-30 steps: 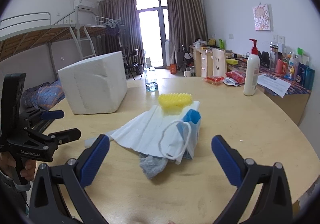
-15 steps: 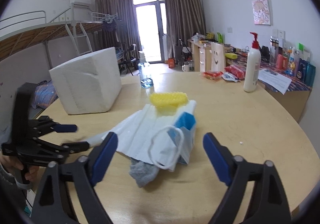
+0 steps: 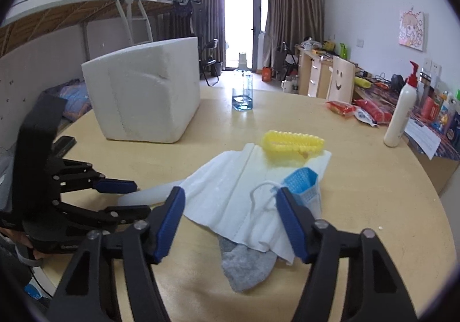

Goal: Organize soft objects
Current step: 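Move the right gripper toward the yellow mesh sponge on the paper towel, then close the right gripper on the yellow mesh sponge and lift it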

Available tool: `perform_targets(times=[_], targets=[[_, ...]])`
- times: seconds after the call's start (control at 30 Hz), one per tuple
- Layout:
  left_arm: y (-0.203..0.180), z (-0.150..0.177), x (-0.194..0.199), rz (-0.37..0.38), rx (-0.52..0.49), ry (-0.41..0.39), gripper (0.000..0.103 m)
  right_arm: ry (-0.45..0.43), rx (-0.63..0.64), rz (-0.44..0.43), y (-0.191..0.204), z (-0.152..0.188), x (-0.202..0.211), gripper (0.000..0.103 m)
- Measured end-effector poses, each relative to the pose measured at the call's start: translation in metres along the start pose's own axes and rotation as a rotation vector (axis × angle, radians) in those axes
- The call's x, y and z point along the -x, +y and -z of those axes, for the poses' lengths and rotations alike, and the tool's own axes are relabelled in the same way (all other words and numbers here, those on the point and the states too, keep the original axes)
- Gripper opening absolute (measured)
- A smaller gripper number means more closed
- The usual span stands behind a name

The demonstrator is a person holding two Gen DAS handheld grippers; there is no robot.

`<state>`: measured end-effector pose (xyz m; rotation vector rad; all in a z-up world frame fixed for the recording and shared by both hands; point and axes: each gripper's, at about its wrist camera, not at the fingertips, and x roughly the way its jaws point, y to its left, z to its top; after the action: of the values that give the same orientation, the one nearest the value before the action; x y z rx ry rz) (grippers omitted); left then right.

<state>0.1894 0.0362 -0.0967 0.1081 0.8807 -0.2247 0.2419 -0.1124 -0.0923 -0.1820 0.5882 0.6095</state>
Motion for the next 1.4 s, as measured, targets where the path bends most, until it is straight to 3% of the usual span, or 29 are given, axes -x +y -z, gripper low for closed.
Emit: perform_targets(times=[0.07, 0.2, 0.43, 0.63, 0.83, 1.07, 1.3, 1.4], targets=[[-0.001, -0.001, 0.0, 0.0, -0.006, -0.002, 0.032, 0.009, 0.0, 0.015, -0.001, 0.001, -0.002, 0.062], [0.002, -0.001, 0.0, 0.008, 0.007, -0.006, 0.026, 0.046, -0.014, 0.089, -0.01, 0.006, -0.006, 0.062], [0.003, -0.002, 0.004, 0.029, 0.009, -0.029, 0.018, 0.002, -0.083, 0.159, -0.04, 0.009, 0.022, 0.062], [0.006, -0.001, 0.008, 0.024, 0.019, -0.058, 0.018, -0.05, -0.043, 0.165, -0.032, -0.002, 0.035, 0.062], [0.01, -0.001, 0.012, 0.028, 0.039, -0.082, 0.017, -0.06, 0.038, 0.16, -0.016, -0.026, 0.019, 0.062], [0.015, 0.002, 0.015, 0.039, 0.058, -0.093, 0.017, 0.001, 0.097, 0.166, -0.015, -0.047, -0.016, 0.063], [0.016, 0.003, 0.017, 0.059, 0.057, -0.094, 0.017, 0.074, 0.103, 0.184, -0.023, -0.059, -0.044, 0.077], [0.017, 0.003, 0.017, 0.066, 0.057, -0.094, 0.017, 0.129, 0.107, 0.195, -0.027, -0.06, -0.061, 0.077]])
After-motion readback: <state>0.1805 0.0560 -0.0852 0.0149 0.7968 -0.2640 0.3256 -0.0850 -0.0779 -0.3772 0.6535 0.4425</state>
